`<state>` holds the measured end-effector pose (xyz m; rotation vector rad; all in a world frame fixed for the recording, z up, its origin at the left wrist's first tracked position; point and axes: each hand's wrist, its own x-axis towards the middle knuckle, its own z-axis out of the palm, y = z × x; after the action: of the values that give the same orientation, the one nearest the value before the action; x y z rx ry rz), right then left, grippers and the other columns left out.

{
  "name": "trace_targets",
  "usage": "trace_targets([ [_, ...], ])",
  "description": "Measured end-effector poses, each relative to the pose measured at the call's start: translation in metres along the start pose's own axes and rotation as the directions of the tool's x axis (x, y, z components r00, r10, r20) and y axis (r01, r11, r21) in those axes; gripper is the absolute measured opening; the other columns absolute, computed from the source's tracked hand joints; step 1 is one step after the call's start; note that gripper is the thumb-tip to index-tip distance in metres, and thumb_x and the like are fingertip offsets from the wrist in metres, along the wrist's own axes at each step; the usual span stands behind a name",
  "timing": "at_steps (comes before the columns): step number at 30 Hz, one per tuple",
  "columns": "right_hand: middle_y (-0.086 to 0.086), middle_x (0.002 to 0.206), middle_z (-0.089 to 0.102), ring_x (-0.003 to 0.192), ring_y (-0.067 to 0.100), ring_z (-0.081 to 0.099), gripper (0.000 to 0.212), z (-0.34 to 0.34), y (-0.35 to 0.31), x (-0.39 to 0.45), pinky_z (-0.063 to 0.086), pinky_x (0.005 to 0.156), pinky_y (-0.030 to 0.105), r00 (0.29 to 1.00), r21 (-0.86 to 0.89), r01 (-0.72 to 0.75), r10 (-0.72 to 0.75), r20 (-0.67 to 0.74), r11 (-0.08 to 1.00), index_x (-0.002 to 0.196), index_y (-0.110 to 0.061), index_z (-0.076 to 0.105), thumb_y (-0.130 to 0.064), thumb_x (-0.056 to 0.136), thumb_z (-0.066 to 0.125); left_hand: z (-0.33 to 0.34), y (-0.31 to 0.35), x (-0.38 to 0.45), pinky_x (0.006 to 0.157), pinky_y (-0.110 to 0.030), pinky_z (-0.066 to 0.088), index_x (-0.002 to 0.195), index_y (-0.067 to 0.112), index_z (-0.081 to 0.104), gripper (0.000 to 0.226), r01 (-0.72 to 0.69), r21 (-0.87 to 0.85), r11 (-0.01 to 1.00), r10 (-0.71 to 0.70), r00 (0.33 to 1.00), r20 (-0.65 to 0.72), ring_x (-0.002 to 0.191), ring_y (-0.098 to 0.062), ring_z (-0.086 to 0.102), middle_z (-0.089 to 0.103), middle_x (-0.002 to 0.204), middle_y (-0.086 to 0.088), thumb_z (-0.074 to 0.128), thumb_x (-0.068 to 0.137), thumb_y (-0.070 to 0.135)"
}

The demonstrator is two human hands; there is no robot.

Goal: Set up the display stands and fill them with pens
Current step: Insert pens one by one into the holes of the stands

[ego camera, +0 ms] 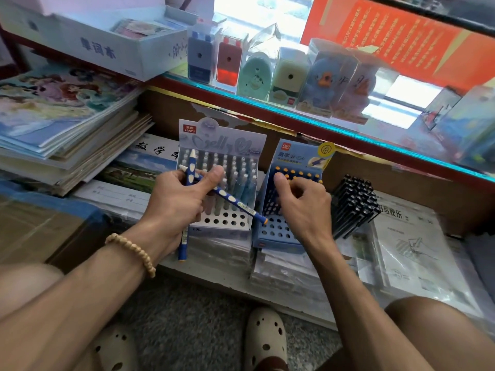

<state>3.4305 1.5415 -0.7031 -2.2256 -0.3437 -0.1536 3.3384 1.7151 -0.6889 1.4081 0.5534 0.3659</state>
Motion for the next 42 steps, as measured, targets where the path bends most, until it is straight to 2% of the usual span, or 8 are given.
trace_targets([
  [2, 0.004, 0.076, 0.073, 0.063, 0.016, 0.070, 0.043, -0.014, -0.018, -0.006, 0.056, 0.061, 0.029, 0.951, 0.265, -0.099, 0.013, 0.309, 0.959, 0.089, -0.012, 0.070, -0.050, 0.096, 0.053, 0.002, 0.000, 0.001, 0.045, -0.020, 0.035, 0.082, 0.014, 0.060, 0.027, 0.007, -0.028, 1.000, -0.007, 1.000, -0.013, 0.048, -0.007, 0.040, 0.054, 0.059, 0.007, 0.071, 0.083, 0.038],
  [5, 0.008, 0.080, 0.075, 0.065, 0.020, 0.069, 0.022, -0.022, -0.028, -0.014, 0.056, 0.063, 0.027, 0.798, 0.332, -0.202, -0.042, 0.602, 0.922, 0.095, -0.012, 0.070, -0.033, 0.093, 0.064, 0.009, 0.001, -0.001, 0.042, -0.018, 0.035, 0.082, 0.014, 0.059, 0.026, 0.016, -0.064, 0.998, -0.016, 1.000, -0.012, 0.044, -0.006, 0.039, 0.051, 0.054, 0.009, 0.069, 0.084, 0.039],
  [9, 0.004, 0.069, 0.067, 0.058, 0.013, 0.060, 0.002, -0.028, -0.020, -0.009, 0.051, 0.055, 0.022, 0.869, 0.437, -0.216, -0.032, 0.493, 0.873, 0.089, -0.008, 0.071, -0.010, 0.089, 0.070, 0.011, 0.002, -0.004, 0.039, -0.016, 0.036, 0.087, 0.011, 0.059, 0.025, 0.024, -0.089, 0.996, -0.024, 1.000, 0.005, 0.041, -0.004, 0.041, 0.053, 0.061, 0.004, 0.062, 0.093, 0.035],
  [17, 0.008, 0.074, 0.063, 0.061, 0.012, 0.057, 0.004, -0.041, -0.017, 0.001, 0.053, 0.056, 0.020, 0.926, 0.809, -0.373, 0.127, 0.355, 0.454, 0.083, -0.004, 0.068, -0.004, 0.086, 0.066, 0.013, -0.001, -0.015, 0.039, -0.017, 0.034, 0.084, 0.007, 0.067, 0.011, 0.028, 0.097, 0.995, -0.056, 0.953, 0.297, 0.044, -0.007, 0.041, 0.069, 0.071, -0.006, 0.067, 0.089, 0.017],
  [24, 0.003, 0.079, 0.068, 0.065, 0.009, 0.062, 0.010, -0.055, -0.001, 0.011, 0.051, 0.056, 0.022, 0.969, 0.631, -0.237, 0.230, 0.095, 0.738, 0.088, -0.011, 0.068, -0.014, 0.096, 0.063, 0.024, -0.009, -0.014, 0.035, -0.017, 0.030, 0.086, 0.005, 0.058, 0.044, 0.019, 0.179, 0.984, -0.071, 0.954, 0.291, 0.040, -0.009, 0.040, 0.052, 0.062, -0.001, 0.038, 0.104, 0.040],
  [29, 0.003, 0.075, 0.069, 0.071, 0.023, 0.068, 0.016, -0.038, 0.030, 0.019, 0.060, 0.066, 0.041, 0.978, 0.213, -0.172, 0.192, -0.077, 0.962, 0.079, -0.017, 0.069, -0.020, 0.094, 0.066, 0.023, -0.006, -0.016, 0.041, -0.023, 0.032, 0.073, 0.012, 0.048, 0.033, 0.002, 0.155, 0.988, -0.043, 0.965, 0.258, 0.052, -0.015, 0.045, 0.046, 0.061, -0.003, 0.032, 0.101, 0.019],
  [34, 0.001, 0.076, 0.069, 0.075, 0.018, 0.067, 0.018, -0.018, 0.044, 0.021, 0.055, 0.071, 0.038, 0.982, 0.046, -0.140, 0.144, -0.122, 0.989, 0.081, -0.013, 0.068, -0.023, 0.095, 0.064, 0.025, -0.004, -0.011, 0.062, -0.027, 0.038, 0.083, 0.012, 0.063, 0.039, -0.100, 0.276, 0.956, 0.034, 0.972, 0.233, 0.069, -0.011, 0.047, 0.048, 0.072, 0.005, 0.039, 0.104, 0.034],
  [42, 0.000, 0.074, 0.065, 0.071, 0.014, 0.061, 0.020, -0.006, 0.042, 0.018, 0.040, 0.065, 0.024, 0.996, -0.092, -0.054, 0.047, -0.077, 0.994, 0.083, -0.010, 0.068, -0.025, 0.095, 0.066, 0.016, -0.009, -0.006, 0.046, -0.014, 0.037, 0.090, 0.013, 0.069, 0.027, -0.059, 0.217, 0.974, 0.018, 0.982, 0.187, 0.062, -0.008, 0.048, 0.052, 0.070, 0.000, 0.052, 0.101, 0.030],
])
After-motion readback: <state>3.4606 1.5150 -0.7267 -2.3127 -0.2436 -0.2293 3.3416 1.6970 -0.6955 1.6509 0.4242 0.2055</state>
